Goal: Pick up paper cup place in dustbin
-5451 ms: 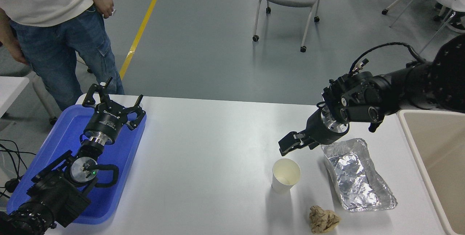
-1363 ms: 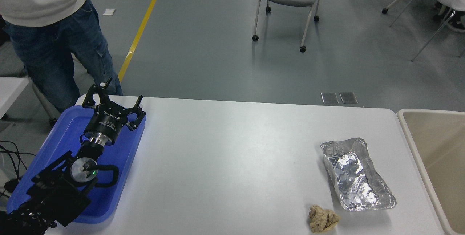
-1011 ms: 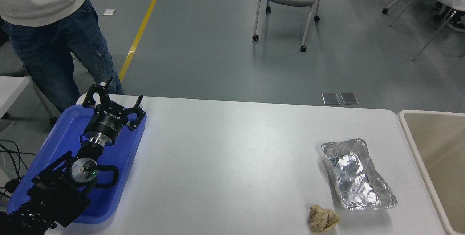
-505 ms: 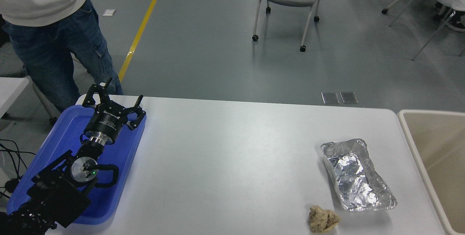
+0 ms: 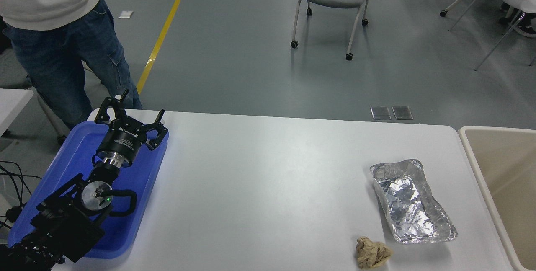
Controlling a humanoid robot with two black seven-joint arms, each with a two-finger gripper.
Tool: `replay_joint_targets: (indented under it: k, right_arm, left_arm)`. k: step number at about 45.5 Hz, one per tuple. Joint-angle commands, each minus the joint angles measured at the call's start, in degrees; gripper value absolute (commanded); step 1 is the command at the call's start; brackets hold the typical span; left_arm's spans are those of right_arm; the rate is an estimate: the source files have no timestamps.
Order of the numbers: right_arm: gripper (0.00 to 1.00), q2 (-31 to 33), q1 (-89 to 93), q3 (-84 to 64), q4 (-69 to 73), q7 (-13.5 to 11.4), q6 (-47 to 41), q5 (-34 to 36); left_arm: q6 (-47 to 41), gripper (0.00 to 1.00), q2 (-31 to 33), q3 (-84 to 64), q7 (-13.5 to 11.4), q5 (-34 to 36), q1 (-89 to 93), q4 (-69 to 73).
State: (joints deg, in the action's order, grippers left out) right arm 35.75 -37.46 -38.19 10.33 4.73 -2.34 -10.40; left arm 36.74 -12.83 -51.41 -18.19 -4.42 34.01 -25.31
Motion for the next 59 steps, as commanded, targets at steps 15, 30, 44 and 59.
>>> replay_joint_targets:
  k: [15,30,44,59]
  right_arm:
    - [0.98,-0.9,1.4,0.9,-0.3,-0.2,11.3,0.3]
    - [0.98,-0.3,0.4,2.9,0.3,-0.1,11.3,0.4]
    - [0.99,8.9,-4.9,16.2,15.3,-0.1,11.3,-0.6]
    - [1.00,12.8,-12.7,19.5,19.6,-0.1,9.1,-0.5]
  left_arm:
    - [0.0,1.00,0.0,0.0,0.0,0.0,0.0,0.0]
    - [0.0,1.00,0.0,0.0,0.0,0.0,0.0,0.0]
    - [0.0,1.00,0.0,0.0,0.0,0.0,0.0,0.0]
    - [0.0,1.00,0.0,0.0,0.0,0.0,0.0,0.0]
